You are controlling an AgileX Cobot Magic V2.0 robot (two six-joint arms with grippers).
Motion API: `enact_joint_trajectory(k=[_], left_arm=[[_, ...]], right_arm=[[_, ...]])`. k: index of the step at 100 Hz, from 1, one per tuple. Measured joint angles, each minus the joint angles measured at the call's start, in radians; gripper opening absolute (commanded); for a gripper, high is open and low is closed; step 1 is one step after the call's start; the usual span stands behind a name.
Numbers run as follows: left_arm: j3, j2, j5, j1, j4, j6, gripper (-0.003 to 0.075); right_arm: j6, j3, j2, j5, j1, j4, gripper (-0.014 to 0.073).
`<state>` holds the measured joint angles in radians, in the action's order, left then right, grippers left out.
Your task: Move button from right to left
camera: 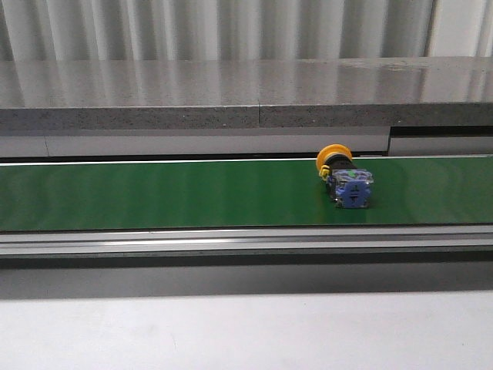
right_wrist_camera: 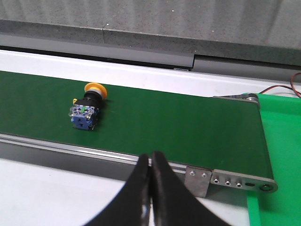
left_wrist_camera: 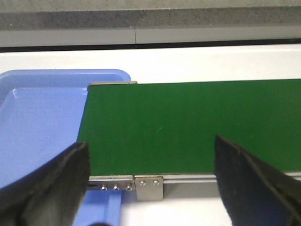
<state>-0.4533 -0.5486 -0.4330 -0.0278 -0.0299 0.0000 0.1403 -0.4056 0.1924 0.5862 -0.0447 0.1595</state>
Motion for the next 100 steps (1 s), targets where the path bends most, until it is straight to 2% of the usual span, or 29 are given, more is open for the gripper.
enact_joint_trajectory(k=[11, 25, 51, 64, 86, 100], left_arm=[[-0.003, -0.002, 0.047, 0.000, 0.020, 0.000, 0.0587], [-0.048, -0.022, 0.021, 0.000, 0.071, 0.000, 0.0587], [-0.261, -0.210, -0.185, 0.000, 0.139, 0.000, 0.0587], [-0.348, -0.319, -0.238, -0.008, 0.144, 0.000, 0.0587], [-0.458, -0.478, -0.301, -0.121, 0.146, -0.039, 0.0586], [-0.528, -0.600, -0.336, -0.224, 0.113, -0.121, 0.0586]], right_arm=[[0.000, 0.000, 0.000, 0.000, 0.000, 0.000, -0.0067], [0.000, 0.000, 0.000, 0.000, 0.000, 0.000, -0.0067], [0.000, 0.000, 0.000, 0.000, 0.000, 0.000, -0.0067], [0.000, 0.000, 0.000, 0.000, 0.000, 0.000, -0.0067], [0.000, 0.000, 0.000, 0.000, 0.000, 0.000, -0.0067], [0.000, 0.000, 0.000, 0.000, 0.000, 0.000, -0.0067]])
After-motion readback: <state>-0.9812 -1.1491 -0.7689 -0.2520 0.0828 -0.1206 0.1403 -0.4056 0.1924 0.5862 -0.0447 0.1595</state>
